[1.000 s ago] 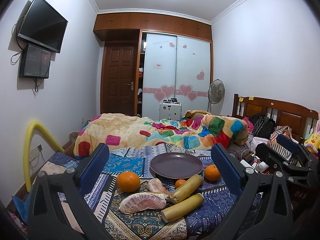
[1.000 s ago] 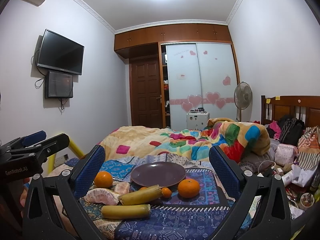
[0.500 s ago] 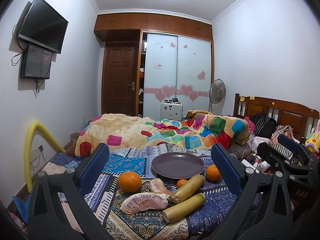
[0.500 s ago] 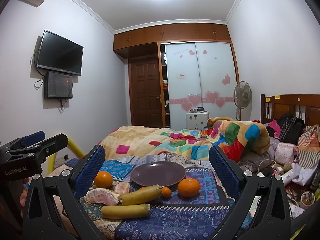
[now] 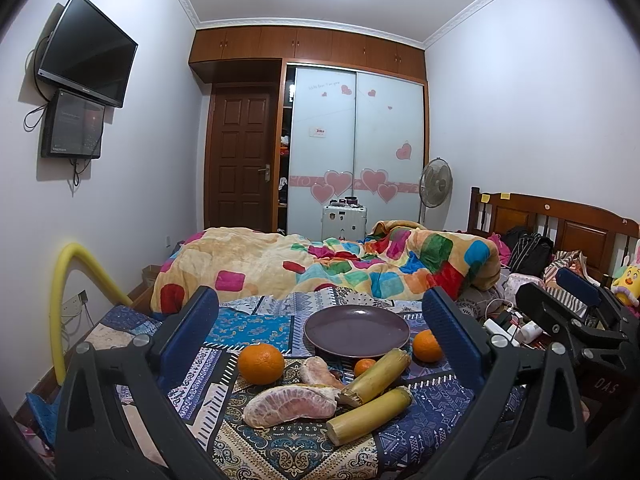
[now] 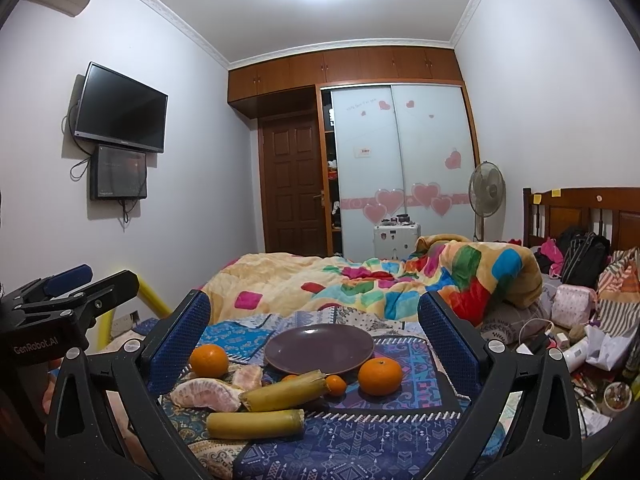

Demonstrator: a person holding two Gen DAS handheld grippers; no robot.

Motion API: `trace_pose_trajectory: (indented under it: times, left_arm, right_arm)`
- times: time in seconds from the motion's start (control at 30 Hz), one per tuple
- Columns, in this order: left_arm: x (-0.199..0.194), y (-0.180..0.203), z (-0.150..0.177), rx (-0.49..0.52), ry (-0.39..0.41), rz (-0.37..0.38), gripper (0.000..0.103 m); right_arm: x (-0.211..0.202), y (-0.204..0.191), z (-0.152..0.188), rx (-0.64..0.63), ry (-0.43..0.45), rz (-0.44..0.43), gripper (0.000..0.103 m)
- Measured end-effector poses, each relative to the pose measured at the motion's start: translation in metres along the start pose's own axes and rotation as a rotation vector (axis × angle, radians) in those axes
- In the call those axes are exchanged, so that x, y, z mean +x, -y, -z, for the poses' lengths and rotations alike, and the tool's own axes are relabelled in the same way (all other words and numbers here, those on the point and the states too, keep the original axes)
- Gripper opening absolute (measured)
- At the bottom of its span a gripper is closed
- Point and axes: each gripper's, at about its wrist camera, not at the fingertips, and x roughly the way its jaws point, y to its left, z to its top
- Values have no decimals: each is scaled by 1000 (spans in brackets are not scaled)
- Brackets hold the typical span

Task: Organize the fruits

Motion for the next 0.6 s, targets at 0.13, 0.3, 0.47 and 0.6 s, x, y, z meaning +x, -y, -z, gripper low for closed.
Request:
trace_pose_trajectory:
  times: [0.13,0.3,0.47,0.6]
  left_arm:
    - [0,0,0,1,0,0,103]
    - [0,0,0,0,-1,1,103]
    - [0,-1,1,0,-1,0,103]
    - [1,-1,2,-1,-2,-1,103]
  right_arm:
    - [0,-1,-1,-2,2,1,103]
    - [0,-1,-1,-2,1,0,103]
    - [0,-3,-1,-3,-4,-3,103]
    - [1,-3,-1,-1,-7,-3,103]
